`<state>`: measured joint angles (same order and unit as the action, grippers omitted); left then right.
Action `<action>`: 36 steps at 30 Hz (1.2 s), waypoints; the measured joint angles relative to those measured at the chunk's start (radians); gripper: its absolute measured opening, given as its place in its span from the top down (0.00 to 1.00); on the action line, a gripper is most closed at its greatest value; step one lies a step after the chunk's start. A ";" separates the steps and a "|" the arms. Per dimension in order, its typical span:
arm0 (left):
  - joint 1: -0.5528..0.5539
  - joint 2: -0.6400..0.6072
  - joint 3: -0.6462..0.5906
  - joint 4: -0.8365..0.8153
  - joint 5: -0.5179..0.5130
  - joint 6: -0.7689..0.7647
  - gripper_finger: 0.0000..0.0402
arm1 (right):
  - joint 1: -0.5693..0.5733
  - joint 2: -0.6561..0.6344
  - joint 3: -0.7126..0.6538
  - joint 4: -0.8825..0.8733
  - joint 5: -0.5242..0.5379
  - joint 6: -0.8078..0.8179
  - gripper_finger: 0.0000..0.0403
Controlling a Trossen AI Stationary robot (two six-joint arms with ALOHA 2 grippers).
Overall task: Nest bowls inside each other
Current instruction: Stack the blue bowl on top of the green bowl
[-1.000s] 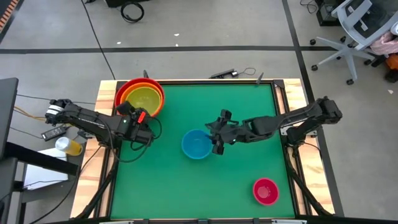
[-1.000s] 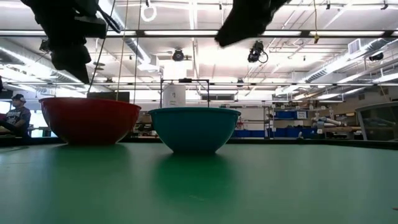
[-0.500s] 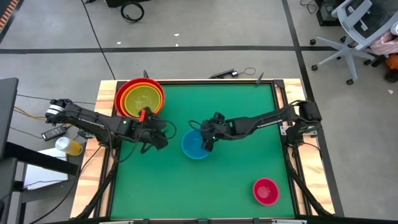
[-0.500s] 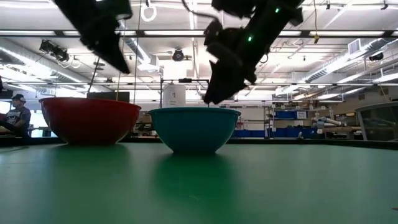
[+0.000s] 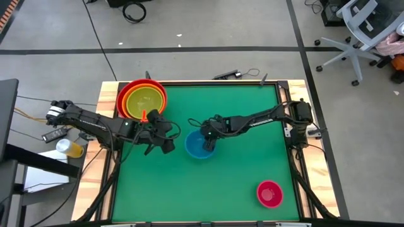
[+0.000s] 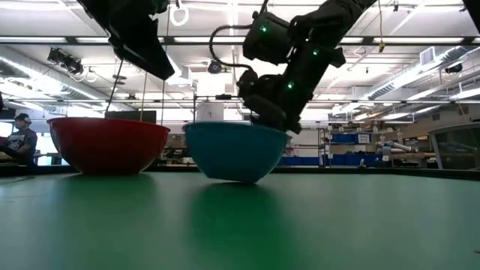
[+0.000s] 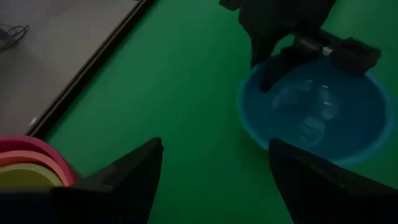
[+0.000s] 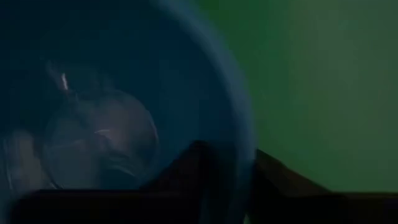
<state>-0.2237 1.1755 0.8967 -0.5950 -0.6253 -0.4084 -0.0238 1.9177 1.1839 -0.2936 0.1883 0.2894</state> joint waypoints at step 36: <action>-0.003 -0.402 0.000 -0.272 -0.140 -0.131 0.27 | -0.180 0.547 0.827 0.592 0.047 0.047 0.87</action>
<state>-0.2268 0.7733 0.8970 -0.8670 -0.7654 -0.5391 -0.2034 2.4649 2.0107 0.2988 0.2348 0.3364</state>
